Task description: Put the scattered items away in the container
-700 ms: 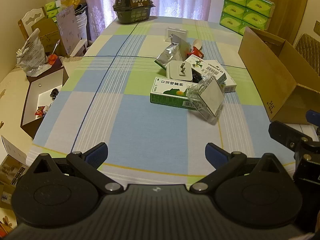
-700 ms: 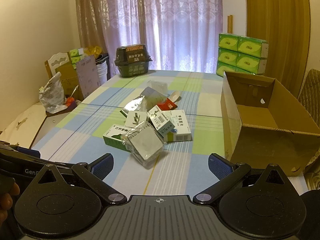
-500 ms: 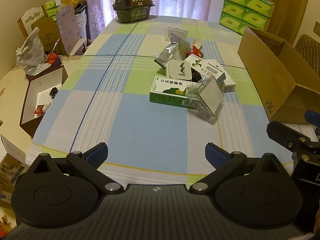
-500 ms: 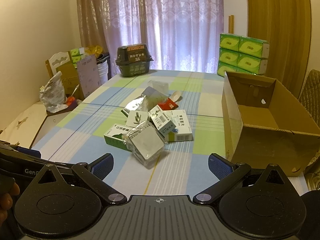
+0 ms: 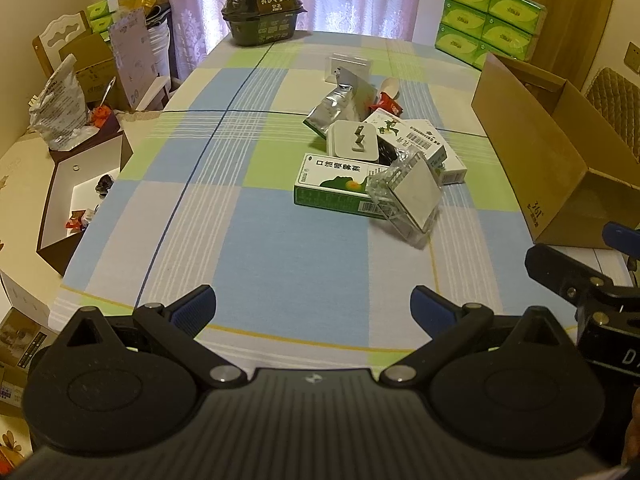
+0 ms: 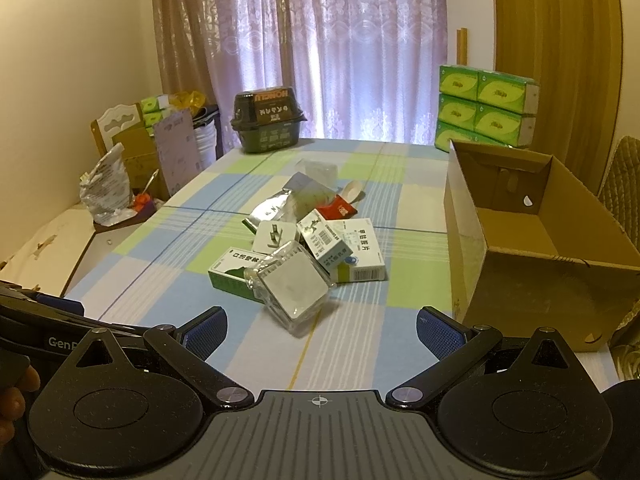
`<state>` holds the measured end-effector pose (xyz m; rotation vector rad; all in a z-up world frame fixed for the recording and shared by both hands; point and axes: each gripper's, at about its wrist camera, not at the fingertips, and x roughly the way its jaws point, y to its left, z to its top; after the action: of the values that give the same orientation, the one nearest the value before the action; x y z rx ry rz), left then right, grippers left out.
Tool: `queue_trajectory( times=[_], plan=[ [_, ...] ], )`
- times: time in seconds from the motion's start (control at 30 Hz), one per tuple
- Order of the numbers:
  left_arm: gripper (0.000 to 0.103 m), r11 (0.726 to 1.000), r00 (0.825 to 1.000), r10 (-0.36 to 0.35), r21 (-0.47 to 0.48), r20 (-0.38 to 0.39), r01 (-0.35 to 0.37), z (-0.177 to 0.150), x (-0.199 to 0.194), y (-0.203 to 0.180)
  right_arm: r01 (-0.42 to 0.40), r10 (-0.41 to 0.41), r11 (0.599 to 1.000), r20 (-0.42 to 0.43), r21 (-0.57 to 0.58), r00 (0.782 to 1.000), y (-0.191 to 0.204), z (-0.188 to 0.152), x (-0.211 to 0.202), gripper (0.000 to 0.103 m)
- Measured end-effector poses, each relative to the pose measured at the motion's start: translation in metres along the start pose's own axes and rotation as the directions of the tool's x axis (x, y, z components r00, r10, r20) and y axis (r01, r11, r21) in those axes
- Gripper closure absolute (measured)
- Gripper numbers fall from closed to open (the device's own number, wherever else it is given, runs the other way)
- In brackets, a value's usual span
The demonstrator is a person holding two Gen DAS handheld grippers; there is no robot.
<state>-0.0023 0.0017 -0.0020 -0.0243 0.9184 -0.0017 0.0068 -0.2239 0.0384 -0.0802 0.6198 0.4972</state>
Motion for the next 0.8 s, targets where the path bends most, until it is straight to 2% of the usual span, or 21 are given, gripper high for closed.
queue_trajectory(
  times=[0.8],
  plan=[
    [0.001, 1.000, 1.000, -0.005, 0.003, -0.004, 0.005, 0.0011, -0.0005, -0.0039, -0.006, 0.006, 1.000, -0.010, 0.001, 1.000, -0.0002, 0.0002, 0.0014, 0.000]
  ],
)
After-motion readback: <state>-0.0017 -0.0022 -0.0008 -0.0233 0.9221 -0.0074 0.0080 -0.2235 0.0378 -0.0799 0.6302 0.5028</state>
